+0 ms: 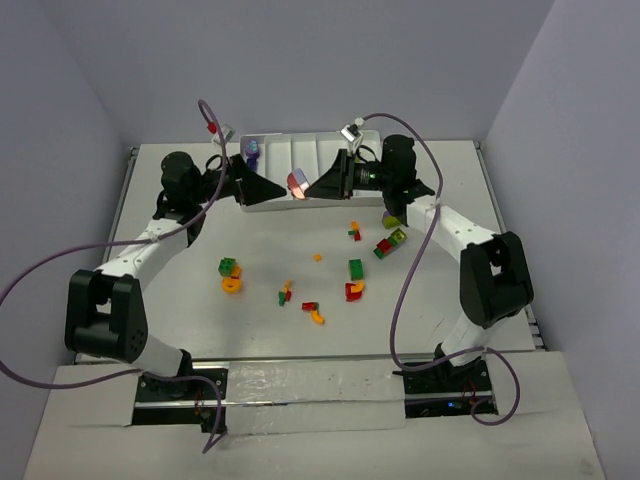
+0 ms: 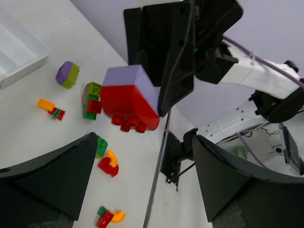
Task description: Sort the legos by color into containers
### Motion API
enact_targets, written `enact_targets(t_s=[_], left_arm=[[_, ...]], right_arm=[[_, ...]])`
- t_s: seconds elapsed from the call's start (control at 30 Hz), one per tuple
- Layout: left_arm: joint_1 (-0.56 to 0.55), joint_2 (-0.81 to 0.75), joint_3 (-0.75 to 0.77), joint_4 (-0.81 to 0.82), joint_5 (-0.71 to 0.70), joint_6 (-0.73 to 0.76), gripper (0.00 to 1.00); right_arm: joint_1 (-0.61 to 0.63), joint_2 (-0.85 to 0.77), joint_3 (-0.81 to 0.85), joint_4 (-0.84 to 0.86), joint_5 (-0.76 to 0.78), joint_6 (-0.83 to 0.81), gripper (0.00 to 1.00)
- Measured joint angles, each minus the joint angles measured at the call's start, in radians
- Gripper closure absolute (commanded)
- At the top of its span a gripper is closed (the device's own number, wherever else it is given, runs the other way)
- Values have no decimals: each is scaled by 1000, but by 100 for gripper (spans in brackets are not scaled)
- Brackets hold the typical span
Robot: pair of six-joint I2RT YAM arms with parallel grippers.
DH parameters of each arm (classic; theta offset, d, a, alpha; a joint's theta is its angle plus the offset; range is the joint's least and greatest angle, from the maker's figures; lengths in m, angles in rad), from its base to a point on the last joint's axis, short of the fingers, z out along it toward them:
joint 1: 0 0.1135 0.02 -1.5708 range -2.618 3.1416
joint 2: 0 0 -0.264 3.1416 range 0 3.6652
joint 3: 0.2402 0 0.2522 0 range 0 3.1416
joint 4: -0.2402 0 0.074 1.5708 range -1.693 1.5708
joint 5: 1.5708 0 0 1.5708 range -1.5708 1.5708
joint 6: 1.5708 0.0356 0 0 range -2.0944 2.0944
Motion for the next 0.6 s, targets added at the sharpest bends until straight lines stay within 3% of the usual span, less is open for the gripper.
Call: enact_targets(t_s=[0.33, 0.6], left_arm=[[-7, 52, -11, 196, -30, -144, 18], [-15, 62, -28, 213, -33, -166, 33]], right_arm=[[36, 18, 0, 41, 7, 36, 100], [39, 19, 0, 74, 6, 58, 100]])
